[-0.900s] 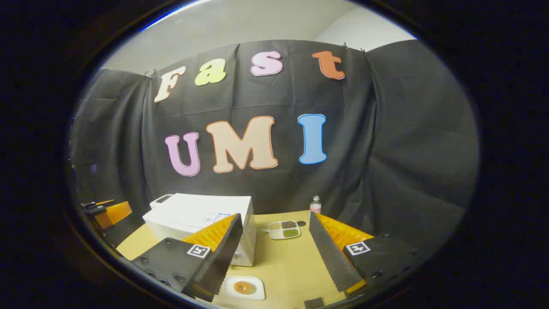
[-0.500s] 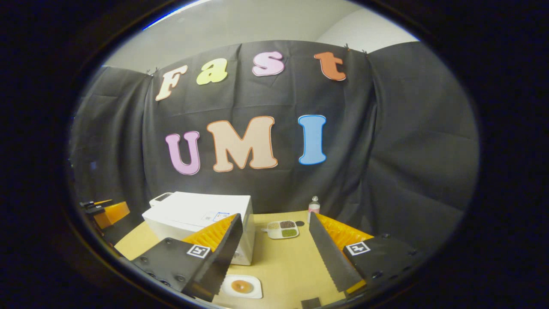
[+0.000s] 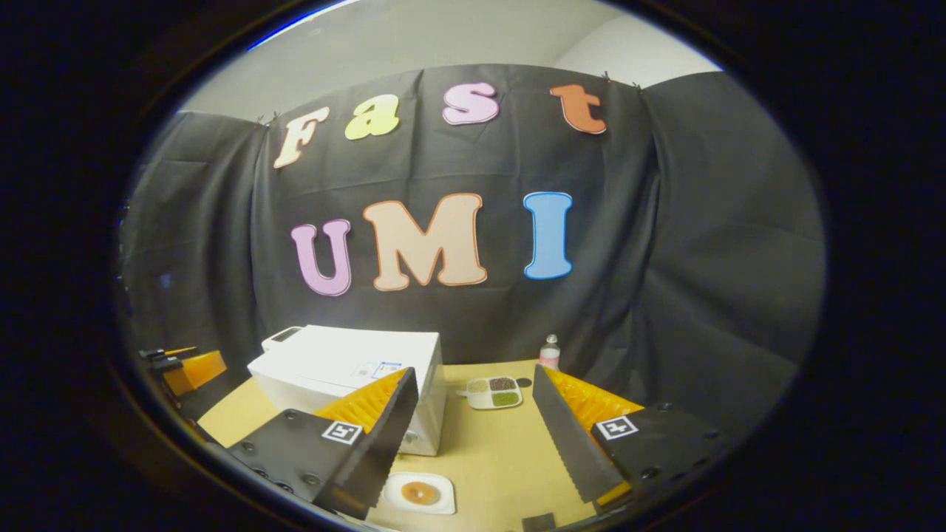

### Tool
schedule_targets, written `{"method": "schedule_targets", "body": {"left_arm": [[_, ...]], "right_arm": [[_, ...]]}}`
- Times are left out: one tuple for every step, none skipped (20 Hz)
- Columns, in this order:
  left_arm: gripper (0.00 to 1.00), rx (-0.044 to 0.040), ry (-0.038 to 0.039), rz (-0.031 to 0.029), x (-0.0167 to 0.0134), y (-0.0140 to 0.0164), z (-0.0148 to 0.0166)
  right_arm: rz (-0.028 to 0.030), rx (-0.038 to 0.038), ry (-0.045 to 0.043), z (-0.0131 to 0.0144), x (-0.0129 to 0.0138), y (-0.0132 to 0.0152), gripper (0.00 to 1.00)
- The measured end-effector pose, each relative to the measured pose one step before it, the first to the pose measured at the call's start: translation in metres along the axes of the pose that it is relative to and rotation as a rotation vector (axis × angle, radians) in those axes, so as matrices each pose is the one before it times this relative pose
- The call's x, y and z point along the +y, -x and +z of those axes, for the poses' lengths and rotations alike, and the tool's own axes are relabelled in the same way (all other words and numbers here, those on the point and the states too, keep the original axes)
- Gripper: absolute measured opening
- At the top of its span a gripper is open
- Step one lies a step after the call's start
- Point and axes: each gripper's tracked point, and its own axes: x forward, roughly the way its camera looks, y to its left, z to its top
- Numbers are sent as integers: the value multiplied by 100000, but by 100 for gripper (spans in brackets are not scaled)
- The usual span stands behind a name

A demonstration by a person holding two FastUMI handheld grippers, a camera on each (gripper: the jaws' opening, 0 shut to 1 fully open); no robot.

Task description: Open the microwave oven with the left hand, put the food in, and close the microwave oven.

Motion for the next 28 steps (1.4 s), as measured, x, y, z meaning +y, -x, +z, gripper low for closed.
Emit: {"method": "schedule_targets", "body": {"left_arm": [[95,734,344,-549,-269,-108,-439],[95,782,304,-319,-274,-107,-351],[95,1103,270,-370,-278,-157,-445],[95,1180,219,-690,-369,-168,-433],[95,1302,49,-876,-383,-146,-544],[95,1174,-225,-967,-436,-185,-509],[95,1255,-432,-689,-353,-190,-673],[95,1347,-468,-747,-388,-224,-561],[95,1460,-470,-1135,-495,-340,-713],[96,1195,-502,-1154,-598,-327,-540],[95,825,-457,-1027,-504,-352,-527],[95,1277,-230,-767,-453,-323,-504],[95,1546,-133,-906,-400,-379,-768],[95,1403,-246,-576,-333,-499,-677],[95,2062,-436,-349,-292,-454,-909],[95,1945,-391,-692,-351,-480,-750],[95,1369,-169,-882,-378,-655,-585],[96,1503,-249,-1040,-359,-728,-585],[96,1433,-87,-971,-307,-803,-714],[96,2340,61,-927,-348,-840,-777],[96,2081,-75,-888,-330,-1017,-772],[95,2043,-119,-1012,-262,-870,-694],[95,1167,-76,-651,-151,-1058,-609],[95,1383,-246,-118,-45,-1061,-522],[95,1773,-434,-225,-29,-1066,-843],[95,1867,-280,-390,-55,-1051,-675],[95,2238,19,-401,-146,-1038,-707],[95,2892,735,-570,-105,-823,-707]], "right_arm": [[282,175,446,-153,28,-8,92],[-60,236,589,-79,-90,56,92],[-46,505,460,-318,-149,-135,92],[-19,477,56,-130,-74,-39,92],[-54,161,-144,-96,-90,24,92],[-125,151,-212,-122,-98,-37,92],[66,191,-327,-181,-76,-53,92],[174,294,-234,-90,-55,-21,92],[153,440,-65,-292,-52,-50,92],[217,371,179,-148,-61,-38,92],[63,328,385,-140,-30,-64,92],[-168,231,357,-93,-184,-12,92],[-132,55,290,-144,-78,10,92],[-198,-19,103,70,-163,45,92],[-219,108,-42,-188,-173,63,92],[-303,282,-94,-94,-128,91,92],[-430,286,-192,-151,-202,-7,92],[-389,449,-311,-138,-218,56,92],[-422,713,-415,-287,-268,-74,92],[-393,794,-504,-213,-207,34,92],[-322,589,-503,-216,-149,74,92],[-475,490,-325,-168,-221,-45,92],[-593,407,-106,-226,-259,-43,92],[-667,458,-1,-129,-271,-38,92],[-368,605,6,-251,-205,-93,92],[-318,660,34,-147,-165,-63,92],[-334,581,61,-86,-208,-155,92],[-416,389,37,-6,-194,-92,92]]}}
